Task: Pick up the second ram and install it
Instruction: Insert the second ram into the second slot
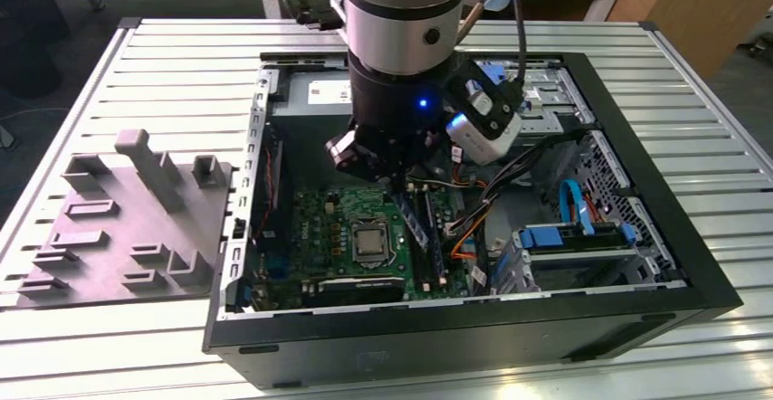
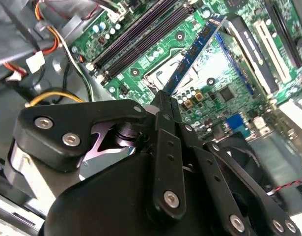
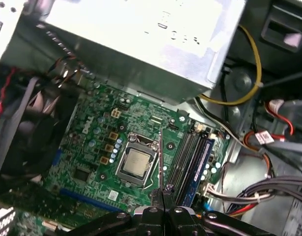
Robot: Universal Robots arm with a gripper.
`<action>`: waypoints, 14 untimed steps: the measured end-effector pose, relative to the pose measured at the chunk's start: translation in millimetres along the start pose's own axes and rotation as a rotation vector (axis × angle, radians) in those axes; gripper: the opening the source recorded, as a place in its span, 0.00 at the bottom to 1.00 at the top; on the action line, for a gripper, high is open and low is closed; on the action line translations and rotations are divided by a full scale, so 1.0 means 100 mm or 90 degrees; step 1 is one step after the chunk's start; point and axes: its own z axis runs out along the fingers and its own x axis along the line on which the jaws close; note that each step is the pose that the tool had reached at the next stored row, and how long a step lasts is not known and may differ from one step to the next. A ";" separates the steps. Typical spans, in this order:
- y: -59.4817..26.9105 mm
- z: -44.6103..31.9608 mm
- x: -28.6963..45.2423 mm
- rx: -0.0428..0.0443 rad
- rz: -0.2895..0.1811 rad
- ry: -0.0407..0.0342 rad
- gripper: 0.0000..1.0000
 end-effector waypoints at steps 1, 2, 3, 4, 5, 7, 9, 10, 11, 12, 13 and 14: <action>0.000 0.003 0.000 0.0006 0.012 -0.0003 0.11; 0.000 0.005 0.000 0.0013 0.023 -0.0006 0.11; 0.000 0.008 0.001 0.0018 0.034 -0.0010 0.11; 0.000 0.010 0.001 0.0025 0.046 -0.0013 0.11; 0.000 0.013 0.001 0.0031 0.057 -0.0016 0.11; -0.001 0.019 0.001 0.0043 0.080 -0.0023 0.11; -0.001 0.025 0.001 0.0055 0.104 -0.0029 0.11; -0.001 0.028 0.002 0.0061 0.115 -0.0032 0.11; -0.001 0.031 0.002 0.0067 0.127 -0.0036 0.11; -0.001 0.033 0.002 0.0073 0.138 -0.0039 0.11; -0.001 0.036 0.002 0.0079 0.150 -0.0042 0.11; -0.001 0.037 0.002 0.0085 0.161 -0.0045 0.11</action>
